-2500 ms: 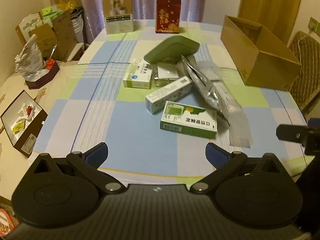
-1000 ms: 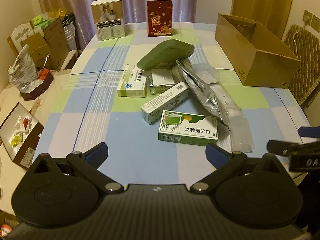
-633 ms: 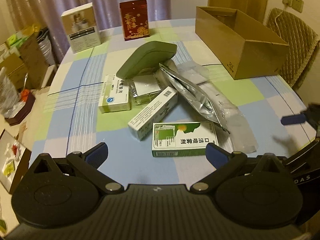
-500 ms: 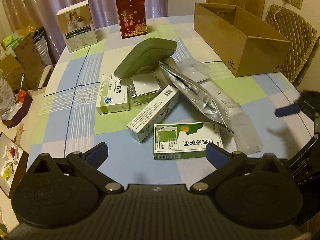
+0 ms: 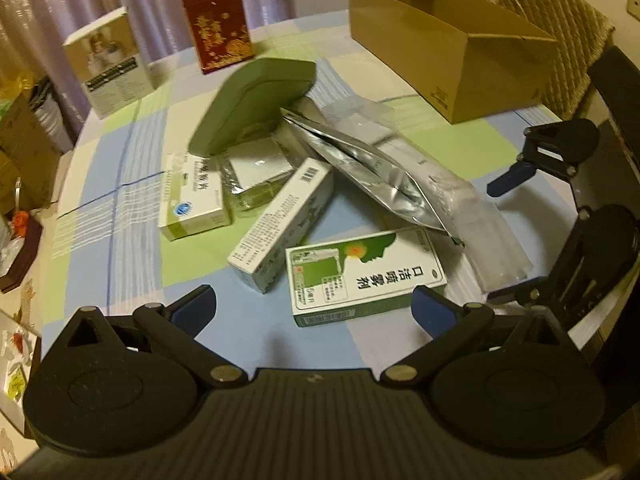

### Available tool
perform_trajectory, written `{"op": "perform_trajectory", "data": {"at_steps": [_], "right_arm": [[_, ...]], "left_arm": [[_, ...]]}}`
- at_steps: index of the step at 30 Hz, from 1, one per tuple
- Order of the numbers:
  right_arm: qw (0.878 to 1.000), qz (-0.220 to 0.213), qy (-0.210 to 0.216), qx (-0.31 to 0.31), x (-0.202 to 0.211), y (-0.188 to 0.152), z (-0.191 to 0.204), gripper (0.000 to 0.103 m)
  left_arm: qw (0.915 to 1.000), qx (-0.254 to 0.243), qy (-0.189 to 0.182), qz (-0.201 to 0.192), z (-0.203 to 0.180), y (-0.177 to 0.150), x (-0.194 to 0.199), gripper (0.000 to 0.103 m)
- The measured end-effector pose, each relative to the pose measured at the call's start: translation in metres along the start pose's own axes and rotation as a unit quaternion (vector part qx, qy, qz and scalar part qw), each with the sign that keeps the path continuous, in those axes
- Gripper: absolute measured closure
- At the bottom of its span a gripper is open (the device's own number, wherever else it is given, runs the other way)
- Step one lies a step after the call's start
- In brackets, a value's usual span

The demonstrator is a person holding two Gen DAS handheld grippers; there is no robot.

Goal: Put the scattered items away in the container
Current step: 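Grasp the clear plastic cup with the right tool while the left tool reaches for the spray box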

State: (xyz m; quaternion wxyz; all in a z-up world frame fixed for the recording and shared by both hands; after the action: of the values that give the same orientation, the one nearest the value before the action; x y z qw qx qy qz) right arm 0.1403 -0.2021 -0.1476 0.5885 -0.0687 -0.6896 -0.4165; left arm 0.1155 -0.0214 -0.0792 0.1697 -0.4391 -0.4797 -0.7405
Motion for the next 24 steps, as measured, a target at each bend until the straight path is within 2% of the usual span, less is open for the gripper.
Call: {"op": "perform_trajectory", "data": {"at_steps": [7, 11, 15, 17, 18, 24], "right_arm": [[1.0, -0.005, 0.021, -0.013, 0.009, -0.007, 0.013, 0.0], [0.999, -0.007, 0.031, 0.006, 0.017, -0.007, 0.019, 0.0], [0.999, -0.004, 0.035, 0.017, 0.011, 0.0, 0.013, 0.0], [0.999, 0.01, 0.042, 0.033, 0.005, 0.002, 0.011, 0.019], [0.998, 0.018, 0.045, 0.04, 0.001, 0.003, 0.01, 0.023], [0.995, 0.042, 0.057, 0.065, -0.006, 0.001, 0.006, 0.023]], "left_arm": [[0.9956, -0.086, -0.031, -0.023, -0.006, 0.013, -0.008, 0.001], [0.9874, -0.151, -0.033, -0.031, -0.006, 0.016, -0.013, 0.001], [0.9795, -0.192, -0.046, -0.04, -0.004, 0.017, -0.014, 0.001], [0.975, -0.212, -0.051, -0.043, -0.005, 0.017, -0.015, 0.001], [0.9726, -0.223, -0.052, -0.044, -0.006, 0.018, -0.015, 0.001], [0.9525, -0.295, -0.064, -0.043, -0.016, 0.014, -0.02, 0.001]]}}
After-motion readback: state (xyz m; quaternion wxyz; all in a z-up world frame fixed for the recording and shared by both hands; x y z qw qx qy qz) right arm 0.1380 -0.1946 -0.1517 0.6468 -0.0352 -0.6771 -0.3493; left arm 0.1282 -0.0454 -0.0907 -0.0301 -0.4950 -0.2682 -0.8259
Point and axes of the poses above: each gripper's, at about its wrist camera, not at the fingertips, and x roughly against the way its jaws point, z to its left, y to its top, the point moved 3 cm from there along -x, roughly the way its jaws point, and after that the axes turned 7 degrees about -x, right-handed, at the moved point
